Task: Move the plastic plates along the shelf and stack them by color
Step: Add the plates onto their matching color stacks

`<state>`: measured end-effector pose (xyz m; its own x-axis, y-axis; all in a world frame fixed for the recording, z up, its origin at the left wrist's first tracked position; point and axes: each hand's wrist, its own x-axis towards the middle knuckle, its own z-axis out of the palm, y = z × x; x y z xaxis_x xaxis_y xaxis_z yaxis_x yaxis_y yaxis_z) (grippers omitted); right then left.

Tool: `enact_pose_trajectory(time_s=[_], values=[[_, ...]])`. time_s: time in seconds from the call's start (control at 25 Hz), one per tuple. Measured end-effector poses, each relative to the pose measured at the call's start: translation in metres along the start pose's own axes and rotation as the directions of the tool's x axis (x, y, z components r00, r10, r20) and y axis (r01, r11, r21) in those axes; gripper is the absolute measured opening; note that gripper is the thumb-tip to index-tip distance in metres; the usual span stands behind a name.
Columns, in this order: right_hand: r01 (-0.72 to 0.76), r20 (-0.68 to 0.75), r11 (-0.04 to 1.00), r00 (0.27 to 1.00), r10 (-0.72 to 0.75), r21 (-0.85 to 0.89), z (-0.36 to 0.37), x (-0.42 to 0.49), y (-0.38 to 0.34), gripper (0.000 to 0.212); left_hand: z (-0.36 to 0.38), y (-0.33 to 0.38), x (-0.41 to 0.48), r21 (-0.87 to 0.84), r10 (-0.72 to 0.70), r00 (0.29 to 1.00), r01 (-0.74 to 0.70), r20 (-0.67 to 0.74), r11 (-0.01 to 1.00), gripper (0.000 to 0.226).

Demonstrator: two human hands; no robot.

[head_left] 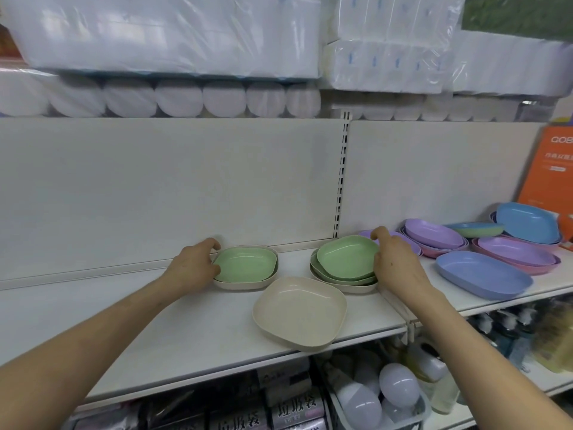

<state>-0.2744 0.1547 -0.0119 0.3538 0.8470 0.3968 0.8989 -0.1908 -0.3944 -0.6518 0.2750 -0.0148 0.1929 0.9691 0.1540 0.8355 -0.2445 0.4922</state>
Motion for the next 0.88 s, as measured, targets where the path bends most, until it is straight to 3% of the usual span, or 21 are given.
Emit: enact_pose_trajectory(time_s=[0.28, 0.48, 0.64, 0.76, 0.88], values=[[-0.01, -0.065, 1.0, 0.998, 0.01, 0.001, -0.005, 0.009, -0.005, 0.046, -0.011, -0.006, 0.002, 0.116, 0.034, 0.999, -0.031, -0.028, 0.993, 0.044], [0.025, -0.111, 0.97, 0.994, 0.002, 0.24, -0.003, 0.006, -0.029, 0.041, -0.023, -0.013, -0.001, 0.179, 0.077, 0.995, -0.064, -0.067, 0.982, 0.036], [-0.028, 0.016, 0.892, 1.0, 0.024, 0.451, -0.006, -0.002, -0.058, 0.047, -0.038, -0.02, -0.006, 0.028, 0.062, 0.992, -0.06, -0.106, 0.998, 0.037], [-0.018, 0.067, 0.857, 0.998, -0.019, 0.515, -0.007, -0.005, -0.081, 0.057, -0.048, -0.03, -0.013, -0.212, 0.004, 0.994, -0.028, -0.113, 0.977, 0.04], [0.047, 0.079, 0.834, 0.991, -0.108, 0.55, -0.006, -0.011, -0.112, 0.067, -0.062, -0.05, -0.025, -0.314, 0.008, 0.991, -0.05, -0.133, 0.948, 0.041]])
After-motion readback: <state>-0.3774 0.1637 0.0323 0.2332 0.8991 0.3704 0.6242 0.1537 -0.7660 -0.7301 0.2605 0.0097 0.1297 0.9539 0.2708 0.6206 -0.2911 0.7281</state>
